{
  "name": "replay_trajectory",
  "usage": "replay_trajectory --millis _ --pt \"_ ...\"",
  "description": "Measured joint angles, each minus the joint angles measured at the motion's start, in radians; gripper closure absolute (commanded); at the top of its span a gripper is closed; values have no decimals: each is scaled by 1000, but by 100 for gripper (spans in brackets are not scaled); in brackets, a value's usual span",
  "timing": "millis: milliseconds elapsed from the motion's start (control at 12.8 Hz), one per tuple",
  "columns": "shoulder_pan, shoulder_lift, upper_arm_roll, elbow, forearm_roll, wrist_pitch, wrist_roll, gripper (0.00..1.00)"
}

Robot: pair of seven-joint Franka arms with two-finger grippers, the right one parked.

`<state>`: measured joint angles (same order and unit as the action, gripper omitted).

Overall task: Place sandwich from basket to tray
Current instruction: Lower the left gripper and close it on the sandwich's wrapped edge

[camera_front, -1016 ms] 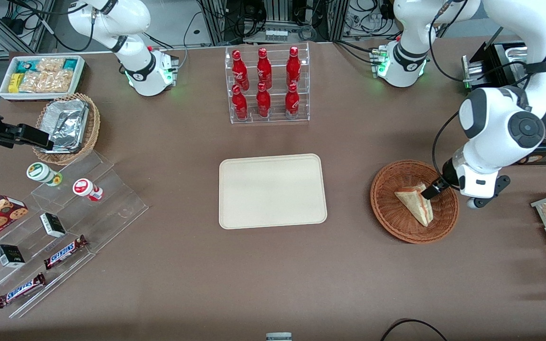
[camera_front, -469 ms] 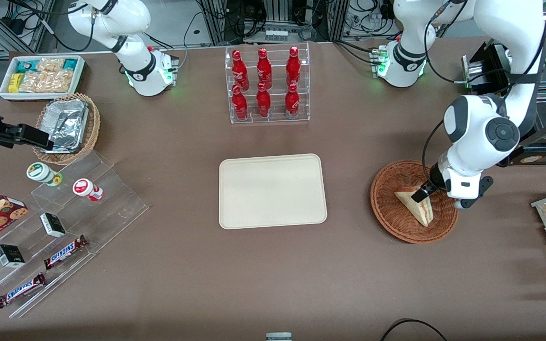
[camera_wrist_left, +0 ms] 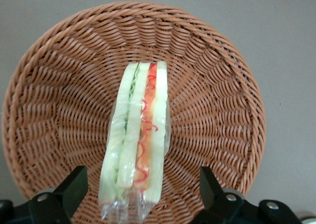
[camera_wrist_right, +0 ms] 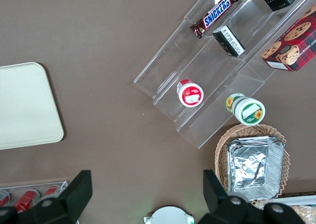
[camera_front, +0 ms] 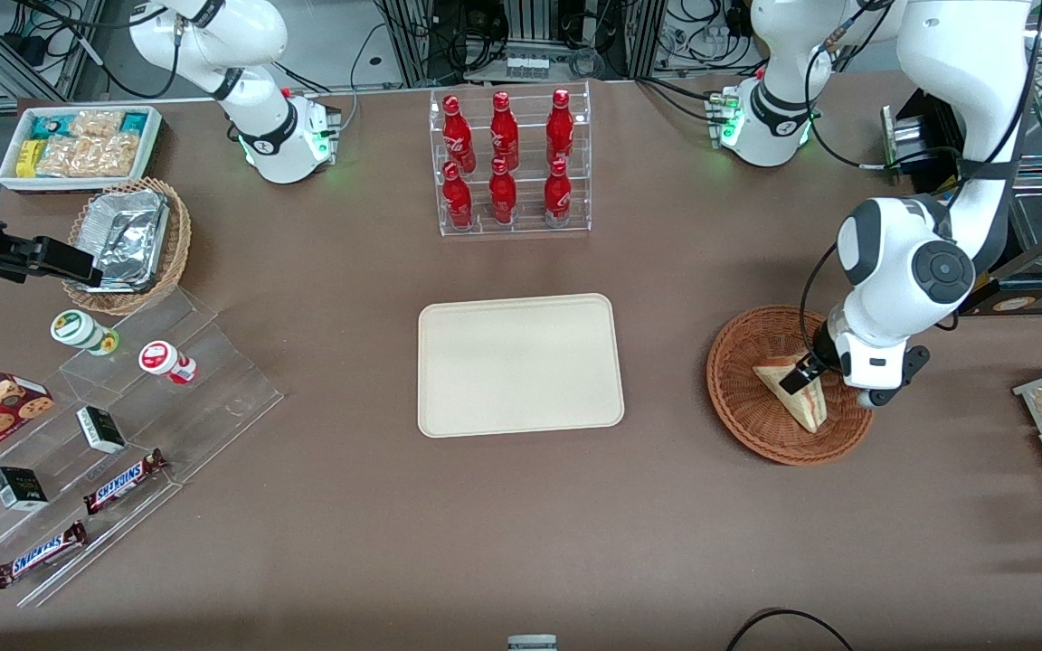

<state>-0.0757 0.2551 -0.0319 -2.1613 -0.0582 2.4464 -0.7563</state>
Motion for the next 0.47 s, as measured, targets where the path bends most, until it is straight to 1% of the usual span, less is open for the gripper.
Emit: replay_trajectory --millis 78,156,234,312,391,469 --pt "0 13 0 -1 0 8 0 2" --pt "0 24 1 -1 0 12 0 13" --pt "0 33 1 -2 0 13 0 43" --pt "0 39 1 -4 0 13 0 69" --pt "0 42 2 -7 0 13 0 89" --pt "0 43 3 -9 0 12 0 100"
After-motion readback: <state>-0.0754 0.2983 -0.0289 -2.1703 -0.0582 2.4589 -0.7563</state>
